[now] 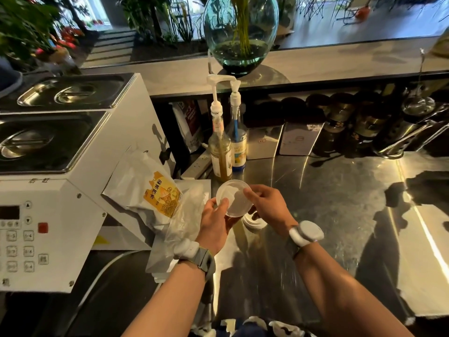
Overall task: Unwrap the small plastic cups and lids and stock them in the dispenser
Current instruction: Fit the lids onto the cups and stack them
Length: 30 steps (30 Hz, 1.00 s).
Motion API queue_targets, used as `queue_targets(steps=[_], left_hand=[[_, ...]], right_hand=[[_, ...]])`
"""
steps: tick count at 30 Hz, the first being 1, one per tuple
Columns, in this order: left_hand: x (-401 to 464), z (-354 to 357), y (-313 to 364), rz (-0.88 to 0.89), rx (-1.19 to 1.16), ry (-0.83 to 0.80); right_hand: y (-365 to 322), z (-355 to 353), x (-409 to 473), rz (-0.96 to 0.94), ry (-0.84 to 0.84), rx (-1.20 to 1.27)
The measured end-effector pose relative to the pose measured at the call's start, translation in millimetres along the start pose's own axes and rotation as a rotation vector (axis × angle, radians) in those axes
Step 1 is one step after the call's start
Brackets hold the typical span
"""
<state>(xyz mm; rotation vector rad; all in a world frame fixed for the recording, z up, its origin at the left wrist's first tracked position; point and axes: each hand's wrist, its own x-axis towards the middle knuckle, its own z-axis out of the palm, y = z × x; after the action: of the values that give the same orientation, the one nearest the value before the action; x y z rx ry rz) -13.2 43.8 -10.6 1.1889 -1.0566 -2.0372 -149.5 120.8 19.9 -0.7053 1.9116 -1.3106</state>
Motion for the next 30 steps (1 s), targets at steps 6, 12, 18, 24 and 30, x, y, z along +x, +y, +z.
queue_targets(steps=[6, 12, 18, 24, 30], left_hand=[[-1, -3, -5, -0.014, 0.064, -0.025], [-5, -7, 1, -0.113, 0.191, -0.149], [-8, -8, -1, -0.015, 0.209, -0.082], [-10, -10, -3, -0.002, 0.167, -0.042], [-9, -24, 2, -0.104, 0.181, -0.134]], right_hand=[[10, 5, 0, -0.042, 0.033, -0.037], [15, -3, 0, -0.181, -0.041, -0.195], [14, 2, -7, -0.15, -0.039, -0.161], [16, 10, -10, -0.148, -0.088, -0.246], [21, 6, -7, -0.057, -0.177, -0.201]])
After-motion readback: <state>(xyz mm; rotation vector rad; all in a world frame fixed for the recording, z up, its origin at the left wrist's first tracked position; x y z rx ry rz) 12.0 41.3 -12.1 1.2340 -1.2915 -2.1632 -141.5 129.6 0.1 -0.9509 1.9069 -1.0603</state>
